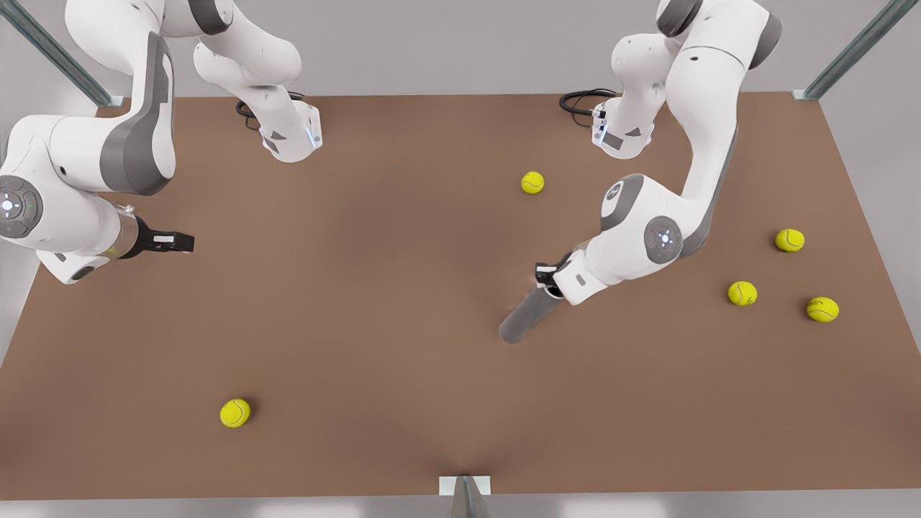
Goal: Put the tennis tube upright
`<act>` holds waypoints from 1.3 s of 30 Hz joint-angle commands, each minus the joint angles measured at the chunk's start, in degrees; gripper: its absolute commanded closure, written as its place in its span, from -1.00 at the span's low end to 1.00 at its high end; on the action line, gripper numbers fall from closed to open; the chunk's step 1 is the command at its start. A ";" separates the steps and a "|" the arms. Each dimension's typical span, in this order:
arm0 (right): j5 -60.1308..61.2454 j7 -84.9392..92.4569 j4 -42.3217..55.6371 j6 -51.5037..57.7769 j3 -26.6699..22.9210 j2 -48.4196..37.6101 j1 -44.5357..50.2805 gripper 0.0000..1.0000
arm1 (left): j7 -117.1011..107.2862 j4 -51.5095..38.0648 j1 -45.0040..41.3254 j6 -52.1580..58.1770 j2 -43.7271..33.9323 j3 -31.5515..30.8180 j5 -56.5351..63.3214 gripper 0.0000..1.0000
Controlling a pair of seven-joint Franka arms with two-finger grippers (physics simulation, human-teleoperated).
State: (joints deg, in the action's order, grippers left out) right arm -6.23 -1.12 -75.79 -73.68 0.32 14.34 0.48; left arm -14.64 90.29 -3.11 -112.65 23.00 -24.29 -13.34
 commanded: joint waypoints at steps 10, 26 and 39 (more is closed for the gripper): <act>0.16 -0.02 -0.15 0.03 0.03 -0.01 0.05 -1.00 | -15.68 -0.03 0.03 6.03 -0.32 0.38 10.26 0.57; 0.07 -0.02 -0.06 0.03 -0.06 0.61 -0.04 -1.00 | -15.68 -0.12 0.47 5.33 0.56 0.47 10.53 -1.00; -0.01 -0.02 0.02 0.03 -0.06 0.69 0.05 -1.00 | 10.32 -20.76 12.51 38.20 -2.25 0.47 20.81 -1.00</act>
State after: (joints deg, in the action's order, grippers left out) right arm -6.26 -1.12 -75.80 -73.68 0.27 15.10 0.46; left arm -24.10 70.92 8.46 -88.55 20.79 -23.94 3.23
